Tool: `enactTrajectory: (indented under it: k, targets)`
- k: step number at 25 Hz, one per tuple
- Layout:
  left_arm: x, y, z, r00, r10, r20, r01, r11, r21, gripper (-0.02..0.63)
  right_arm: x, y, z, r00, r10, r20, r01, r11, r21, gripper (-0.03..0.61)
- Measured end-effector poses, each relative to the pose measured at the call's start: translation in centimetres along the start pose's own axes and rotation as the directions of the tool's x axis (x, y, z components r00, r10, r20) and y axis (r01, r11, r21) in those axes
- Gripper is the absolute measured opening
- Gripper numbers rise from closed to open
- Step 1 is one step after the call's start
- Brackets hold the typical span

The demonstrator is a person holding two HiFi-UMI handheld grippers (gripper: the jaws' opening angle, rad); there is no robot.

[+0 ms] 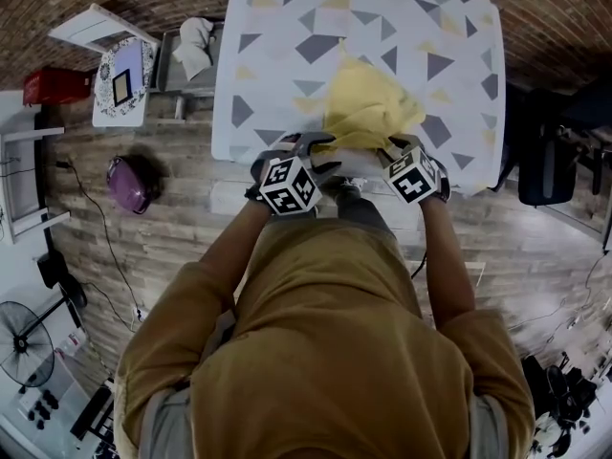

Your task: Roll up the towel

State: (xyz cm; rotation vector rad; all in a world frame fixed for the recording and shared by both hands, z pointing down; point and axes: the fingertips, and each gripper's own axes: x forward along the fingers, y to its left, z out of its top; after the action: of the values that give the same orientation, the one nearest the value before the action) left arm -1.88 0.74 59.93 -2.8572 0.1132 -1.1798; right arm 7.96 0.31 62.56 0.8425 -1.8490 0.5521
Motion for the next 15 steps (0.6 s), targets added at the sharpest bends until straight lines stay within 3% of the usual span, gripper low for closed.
enactTrajectory:
  k: [7,11,15]
  targets:
    - [3.1,-1.1,-0.7,0.995,-0.064,-0.078,0.07,0.994,0.085,0.249,-0.8,0.1,0.0,0.998,-0.057,0.039,0.06,0.996,-0.072,0.114]
    - [3.7,-1.1,-1.7,0.988,-0.098,-0.117,0.102,0.994,0.032,0.249,-1.6,1.3,0.6,0.993,-0.071,0.092,0.083,0.988,-0.131,0.114]
    - [3.1,-0.7,-1.5,0.994,-0.058,-0.092,0.058,0.998,-0.001,0.249,-0.3,3.1,0.2,0.992,-0.074,0.106,0.089,0.987,-0.136,0.114]
